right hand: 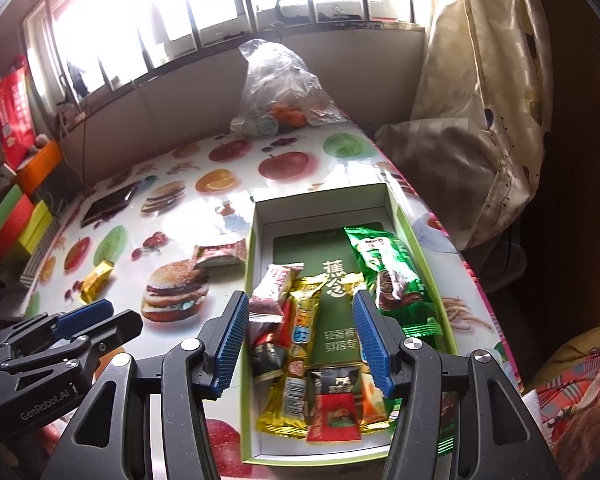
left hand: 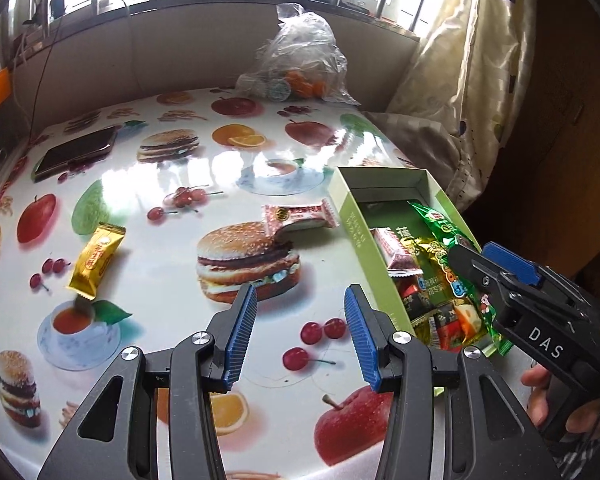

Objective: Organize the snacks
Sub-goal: 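Move both open tools away from the box toward the remaining candies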

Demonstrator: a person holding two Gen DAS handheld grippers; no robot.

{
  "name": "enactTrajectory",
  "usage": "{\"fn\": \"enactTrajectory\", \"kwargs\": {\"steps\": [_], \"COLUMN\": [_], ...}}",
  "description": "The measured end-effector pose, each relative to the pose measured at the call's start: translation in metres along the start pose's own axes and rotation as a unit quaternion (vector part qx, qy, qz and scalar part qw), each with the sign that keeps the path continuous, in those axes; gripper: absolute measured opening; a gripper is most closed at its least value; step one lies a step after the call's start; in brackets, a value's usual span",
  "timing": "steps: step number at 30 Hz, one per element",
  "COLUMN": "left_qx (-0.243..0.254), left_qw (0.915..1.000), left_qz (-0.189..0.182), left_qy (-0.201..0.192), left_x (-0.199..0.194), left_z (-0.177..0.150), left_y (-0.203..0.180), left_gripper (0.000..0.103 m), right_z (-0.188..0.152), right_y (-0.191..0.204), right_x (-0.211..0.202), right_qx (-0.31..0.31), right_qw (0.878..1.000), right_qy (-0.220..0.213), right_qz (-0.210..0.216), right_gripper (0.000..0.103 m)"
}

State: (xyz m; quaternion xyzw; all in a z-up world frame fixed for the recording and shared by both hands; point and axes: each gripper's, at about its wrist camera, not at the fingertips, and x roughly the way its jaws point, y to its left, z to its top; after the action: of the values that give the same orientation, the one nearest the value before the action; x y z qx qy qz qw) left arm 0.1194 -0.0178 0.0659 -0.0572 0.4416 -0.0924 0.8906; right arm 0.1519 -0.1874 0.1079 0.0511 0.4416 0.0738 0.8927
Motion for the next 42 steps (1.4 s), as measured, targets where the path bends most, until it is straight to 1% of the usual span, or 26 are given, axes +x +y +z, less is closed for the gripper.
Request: {"fn": "enactTrajectory", "kwargs": {"steps": [5,14,20,28,33,35,36,42], "left_qx": [-0.006,-0.023,-0.034,-0.069,-0.086,-0.091,-0.095,-0.107], "left_qw": [0.9999,0.9994,0.9989,0.9962,0.9943,0.9936,0.9931,0.9918], "left_qz": [0.006,0.026,0.032,0.054,0.064,0.067,0.068,0.069], "left_qy": [-0.005,-0.003,-0.005,0.002,0.003,0.004,0.004,0.007], "left_x": [-0.008,-0.009,-0.008,0.000,0.003,0.005,0.005,0.011], "left_z": [-0.004,-0.007,-0.010,-0.012,-0.012,-0.012,-0.012,-0.012], "left_y": [0.011,0.037,0.060,0.103,0.123,0.131,0.134,0.147], "left_gripper": [0.047,0.047,0.047,0.047,0.047,0.047,0.047,0.047], "right_z": [-0.001,0.001,0.006,0.014,0.021,0.024,0.026,0.034], "right_y": [0.014,0.044,0.066,0.089,0.104,0.108,0.111,0.118], "right_x": [0.002,0.015,0.031,0.063,0.083,0.092,0.098,0.124], "right_qx": [-0.011,-0.042,-0.085,-0.135,-0.193,-0.221,-0.237,-0.303], "right_qw": [1.000,0.999,0.995,0.989,0.978,0.972,0.968,0.947], "right_qy": [0.002,0.010,0.026,0.051,0.063,0.070,0.076,0.105], "right_qz": [0.009,0.029,0.038,0.044,0.045,0.026,0.018,0.008], "right_gripper": [0.054,0.054,0.054,0.054,0.054,0.054,0.054,0.054]}}
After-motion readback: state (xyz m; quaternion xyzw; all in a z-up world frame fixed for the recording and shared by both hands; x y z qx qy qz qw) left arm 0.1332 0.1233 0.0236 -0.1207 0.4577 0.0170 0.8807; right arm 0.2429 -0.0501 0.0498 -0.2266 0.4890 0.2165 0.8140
